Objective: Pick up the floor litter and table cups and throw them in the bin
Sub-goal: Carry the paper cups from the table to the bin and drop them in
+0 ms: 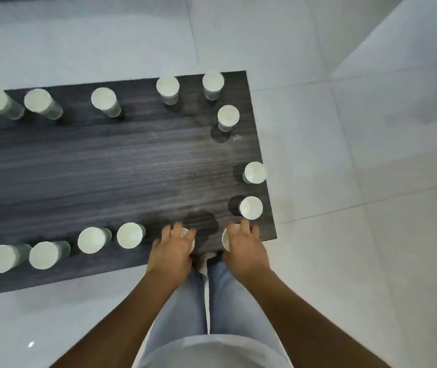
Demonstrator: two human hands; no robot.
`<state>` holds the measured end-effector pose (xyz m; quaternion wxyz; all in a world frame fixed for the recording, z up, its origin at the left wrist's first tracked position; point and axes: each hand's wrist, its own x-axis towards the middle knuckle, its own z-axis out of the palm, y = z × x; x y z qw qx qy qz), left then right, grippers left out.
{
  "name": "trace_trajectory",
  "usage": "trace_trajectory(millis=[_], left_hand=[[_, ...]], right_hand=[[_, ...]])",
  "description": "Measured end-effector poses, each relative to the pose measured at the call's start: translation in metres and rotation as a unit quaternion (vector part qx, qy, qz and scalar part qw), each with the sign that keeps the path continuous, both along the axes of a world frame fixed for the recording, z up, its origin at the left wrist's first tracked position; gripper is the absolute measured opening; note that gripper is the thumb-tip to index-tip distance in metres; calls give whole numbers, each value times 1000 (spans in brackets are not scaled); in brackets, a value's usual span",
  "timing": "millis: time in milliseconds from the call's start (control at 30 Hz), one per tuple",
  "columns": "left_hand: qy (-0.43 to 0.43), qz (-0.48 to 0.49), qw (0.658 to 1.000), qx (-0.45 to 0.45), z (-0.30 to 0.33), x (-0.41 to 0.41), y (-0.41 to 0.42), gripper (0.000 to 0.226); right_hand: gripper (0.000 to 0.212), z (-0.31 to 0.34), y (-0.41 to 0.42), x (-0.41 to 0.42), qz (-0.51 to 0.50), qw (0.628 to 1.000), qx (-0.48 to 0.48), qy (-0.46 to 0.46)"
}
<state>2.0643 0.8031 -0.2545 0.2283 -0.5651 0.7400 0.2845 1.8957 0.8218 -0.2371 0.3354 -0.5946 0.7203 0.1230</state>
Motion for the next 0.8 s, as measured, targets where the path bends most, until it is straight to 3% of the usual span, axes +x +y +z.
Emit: trace_trajectory(millis=[233, 433, 800], left_hand=[[16, -171, 984, -52, 97, -68, 14, 60], [57, -365, 924, -99, 154, -187, 74, 48], [141, -584, 795, -76, 192, -435, 364, 51]], right_hand=[[62, 93, 82, -48, -174, 983, -53, 13], [58, 148, 207, -132, -360, 928, -81, 52], [57, 190, 547, -282, -607, 780, -84, 123]])
